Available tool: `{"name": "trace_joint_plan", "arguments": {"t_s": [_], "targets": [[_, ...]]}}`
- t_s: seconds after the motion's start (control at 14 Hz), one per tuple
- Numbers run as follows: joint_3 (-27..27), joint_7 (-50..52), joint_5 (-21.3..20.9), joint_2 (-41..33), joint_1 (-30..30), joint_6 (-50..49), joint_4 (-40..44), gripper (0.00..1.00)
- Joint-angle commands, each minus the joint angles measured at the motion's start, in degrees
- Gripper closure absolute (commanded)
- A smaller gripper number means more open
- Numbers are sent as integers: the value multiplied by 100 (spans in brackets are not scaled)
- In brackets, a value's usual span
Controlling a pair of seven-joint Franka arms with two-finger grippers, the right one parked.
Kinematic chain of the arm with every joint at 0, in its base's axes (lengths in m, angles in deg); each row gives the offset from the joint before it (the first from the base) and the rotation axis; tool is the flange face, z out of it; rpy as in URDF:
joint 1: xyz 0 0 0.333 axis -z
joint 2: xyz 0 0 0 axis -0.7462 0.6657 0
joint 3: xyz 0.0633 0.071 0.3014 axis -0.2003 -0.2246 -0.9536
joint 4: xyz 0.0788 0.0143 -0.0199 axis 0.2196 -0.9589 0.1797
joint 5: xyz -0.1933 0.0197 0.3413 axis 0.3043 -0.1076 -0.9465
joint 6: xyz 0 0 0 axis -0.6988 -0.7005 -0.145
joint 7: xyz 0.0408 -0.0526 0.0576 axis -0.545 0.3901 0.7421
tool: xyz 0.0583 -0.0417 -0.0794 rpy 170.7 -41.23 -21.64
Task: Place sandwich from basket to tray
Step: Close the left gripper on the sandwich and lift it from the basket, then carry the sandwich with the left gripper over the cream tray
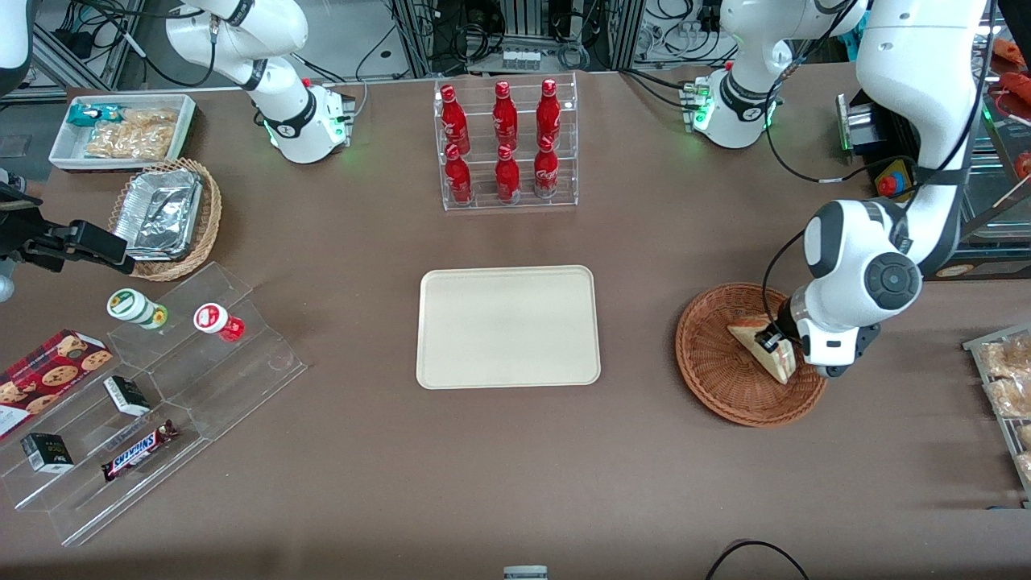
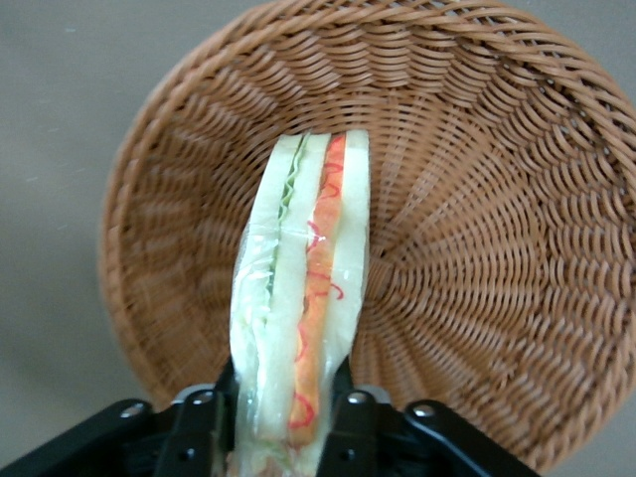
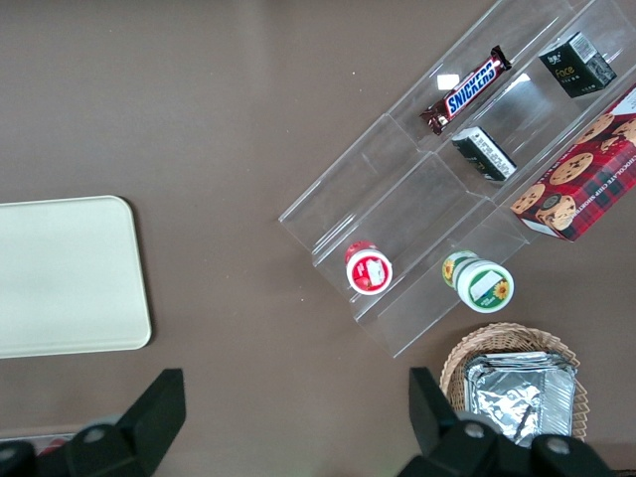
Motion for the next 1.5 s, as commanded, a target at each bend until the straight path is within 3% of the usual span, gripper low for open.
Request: {"name": "trace_joint_plan", "arguments": {"t_s": [0.0, 0.14, 0.36, 0.57, 0.71, 1.43], "targets": [[64, 80, 17, -119, 31, -1214, 782, 91], [116, -70, -9, -101, 249, -1481, 1065, 91], [125, -1517, -203, -22, 820, -1517, 1241, 88], [125, -1582, -194, 275, 1313, -1526, 1714, 88], [134, -1477, -133, 574, 1647, -1508, 2049, 94], [134, 114, -124, 2236, 3528, -1105, 3860, 95]]}}
